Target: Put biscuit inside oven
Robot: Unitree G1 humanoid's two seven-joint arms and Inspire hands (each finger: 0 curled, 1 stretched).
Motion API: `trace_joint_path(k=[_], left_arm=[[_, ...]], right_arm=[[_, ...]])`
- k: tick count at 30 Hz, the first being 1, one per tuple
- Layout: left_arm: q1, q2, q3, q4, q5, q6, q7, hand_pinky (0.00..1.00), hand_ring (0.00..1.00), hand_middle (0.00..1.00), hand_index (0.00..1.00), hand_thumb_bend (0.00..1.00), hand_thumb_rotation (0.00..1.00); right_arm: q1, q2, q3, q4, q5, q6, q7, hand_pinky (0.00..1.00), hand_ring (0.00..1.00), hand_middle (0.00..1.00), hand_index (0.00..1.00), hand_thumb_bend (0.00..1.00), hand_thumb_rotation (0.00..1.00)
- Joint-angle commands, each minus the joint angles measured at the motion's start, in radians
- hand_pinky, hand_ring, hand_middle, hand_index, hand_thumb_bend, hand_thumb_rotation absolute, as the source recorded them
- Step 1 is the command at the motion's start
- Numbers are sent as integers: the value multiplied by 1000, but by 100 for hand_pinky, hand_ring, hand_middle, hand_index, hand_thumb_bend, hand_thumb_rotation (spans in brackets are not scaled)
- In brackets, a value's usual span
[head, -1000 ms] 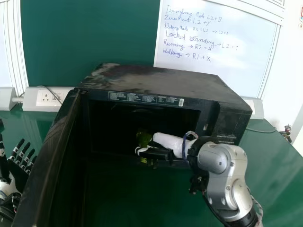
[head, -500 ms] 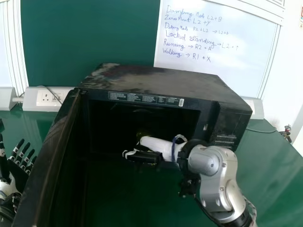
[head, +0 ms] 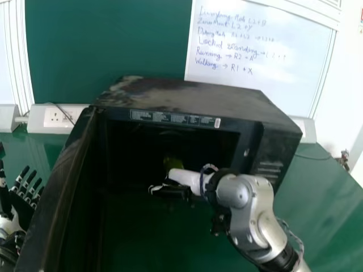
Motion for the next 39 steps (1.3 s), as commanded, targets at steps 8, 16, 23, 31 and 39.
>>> trace_joint_path(k=[8,16,23,31,39], left_arm=[[-6,6,0,-5,-15,11,1,73,80,83,85,78,15],[-10,7,7,1,-25,14,5,74,80,83,85,79,14],[-4,15,5,4,-26,10,-8,75,81,84,86,79,15],[-4,13,5,3,-33,14,-5,75,81,84,87,79,15],[2,14,4,0,-31,9,-9,73,80,83,86,79,16]], right_arm=[[-4,-67,6,33,-6,-43,20,18,30,38,36,58,57],[14,-76,10,39,-38,-22,-4,21,34,40,36,61,59],[4,-61,22,47,-96,-7,-19,30,40,48,52,65,62],[16,-37,6,29,-136,-23,-78,38,52,61,79,69,58],[15,-15,-2,64,-143,-30,-130,51,63,70,77,70,59]])
